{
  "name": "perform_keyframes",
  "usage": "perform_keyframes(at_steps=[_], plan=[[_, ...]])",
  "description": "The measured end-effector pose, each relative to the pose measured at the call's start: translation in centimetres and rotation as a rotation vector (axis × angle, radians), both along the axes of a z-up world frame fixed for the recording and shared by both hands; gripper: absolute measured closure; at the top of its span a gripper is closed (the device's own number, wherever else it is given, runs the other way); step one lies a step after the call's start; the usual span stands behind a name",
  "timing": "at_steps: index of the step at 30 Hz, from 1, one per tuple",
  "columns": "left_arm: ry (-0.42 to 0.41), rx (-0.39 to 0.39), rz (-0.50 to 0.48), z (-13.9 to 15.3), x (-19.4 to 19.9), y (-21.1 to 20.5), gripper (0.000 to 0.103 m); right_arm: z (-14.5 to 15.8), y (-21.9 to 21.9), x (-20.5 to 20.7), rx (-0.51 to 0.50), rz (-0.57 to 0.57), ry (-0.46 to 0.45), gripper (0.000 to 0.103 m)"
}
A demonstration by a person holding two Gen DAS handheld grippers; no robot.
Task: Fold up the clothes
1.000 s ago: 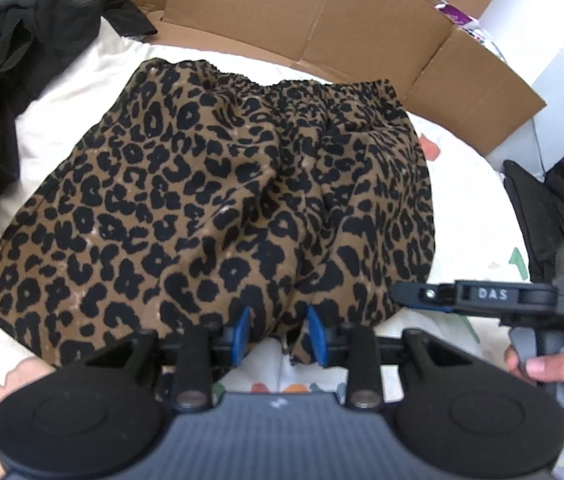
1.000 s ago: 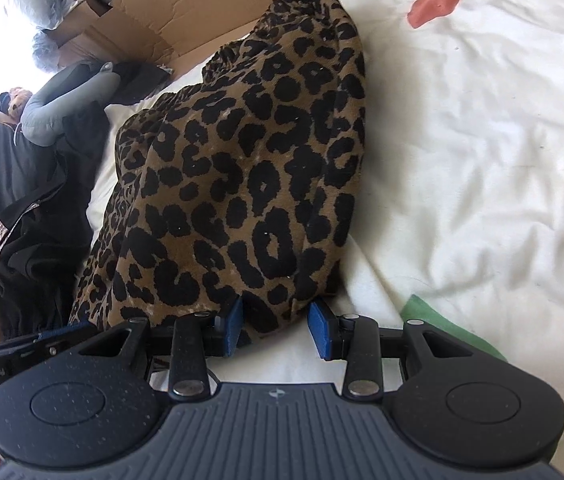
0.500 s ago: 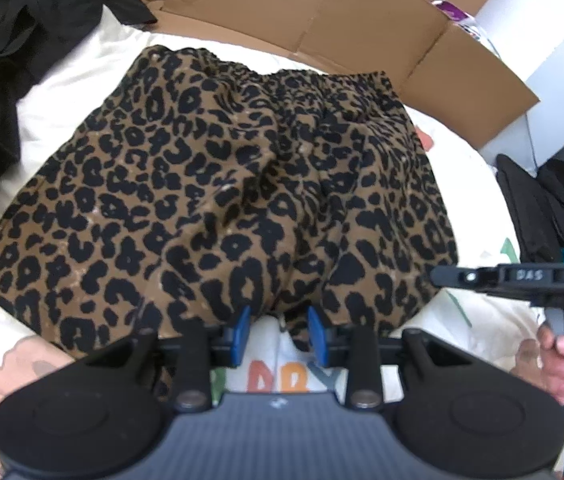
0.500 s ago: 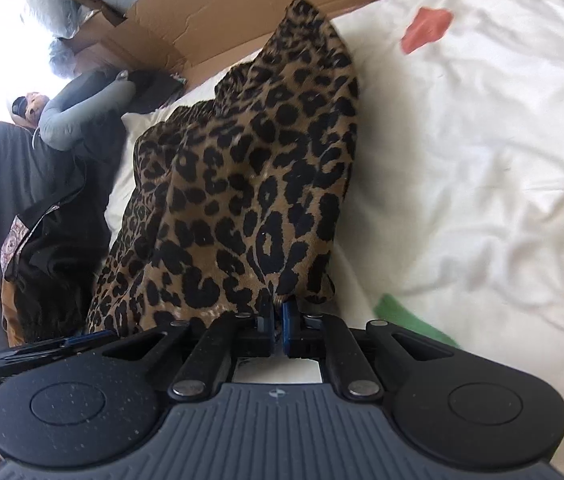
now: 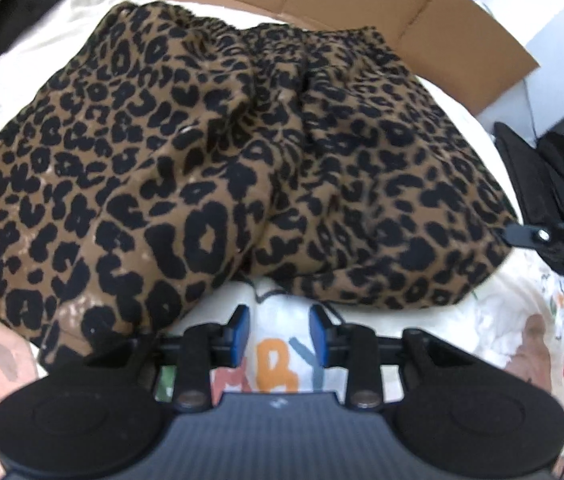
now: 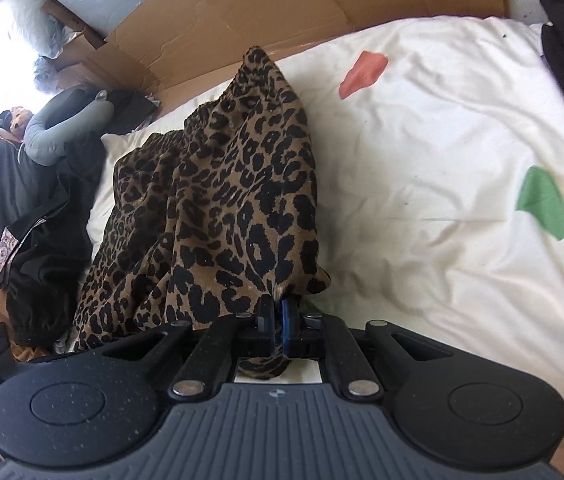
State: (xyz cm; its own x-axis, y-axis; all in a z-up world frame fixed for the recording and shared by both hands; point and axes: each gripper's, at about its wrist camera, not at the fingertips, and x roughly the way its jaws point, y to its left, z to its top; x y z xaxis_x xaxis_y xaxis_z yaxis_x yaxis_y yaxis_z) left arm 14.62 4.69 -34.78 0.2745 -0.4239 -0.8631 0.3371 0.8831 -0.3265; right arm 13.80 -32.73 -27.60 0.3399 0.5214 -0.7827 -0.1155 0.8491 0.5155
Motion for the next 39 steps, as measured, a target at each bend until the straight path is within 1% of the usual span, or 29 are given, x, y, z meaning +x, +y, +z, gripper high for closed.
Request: perform_keyframes(at_steps=[4,9,13,17,20,26,30,34,37,39], plan=[[-0.023,0.023,0.018,-0.4,1.0,0.2,0.068,0.4,-0.8,-0.2,-0.018,-0.017,0.0,0.103],[-0.066,0.018,0.062,0.8,3.0,0.8,0.068,0.3,-1.8,0.0,-0.042,-0.05,-0.004,0.103],[-0.096,0.014,0.045,1.6,4.8,0.8,0.068,0.6,-2.4,0.6,-0.056,-0.071,-0.021,0.103],[-0.114,0.009,0.044,1.6,6.2,1.0,0.068,0.7,-3.1,1.3,-0.083,-0.103,-0.035,0.103],[-0.124,-0.006,0.051,1.7,7.4,0.6,0.068,0.1,-3.4,2.0,-0.088,-0.126,-0.042,0.103],[-0.15,-0.008,0.075,2.0,9.3,-0.8,0.068,-1.5,-2.9,4.6,-0.094,-0.158,-0.061,0.103],[-0.145,-0.004,0.085,1.5,10.5,-0.9,0.068,-2.9,-2.3,6.1,-0.086,-0.162,-0.076,0.103],[-0.147,0.008,0.075,0.9,11.3,-1.3,0.068,-3.8,-2.0,7.0,-0.1,-0.141,-0.074,0.098],[-0.141,0.014,0.07,0.4,11.9,-1.6,0.068,-3.9,-2.4,7.0,-0.093,-0.147,-0.066,0.092],[-0.136,0.016,0.071,0.1,12.4,-1.7,0.068,-3.6,-2.8,6.6,-0.084,-0.146,-0.073,0.089]])
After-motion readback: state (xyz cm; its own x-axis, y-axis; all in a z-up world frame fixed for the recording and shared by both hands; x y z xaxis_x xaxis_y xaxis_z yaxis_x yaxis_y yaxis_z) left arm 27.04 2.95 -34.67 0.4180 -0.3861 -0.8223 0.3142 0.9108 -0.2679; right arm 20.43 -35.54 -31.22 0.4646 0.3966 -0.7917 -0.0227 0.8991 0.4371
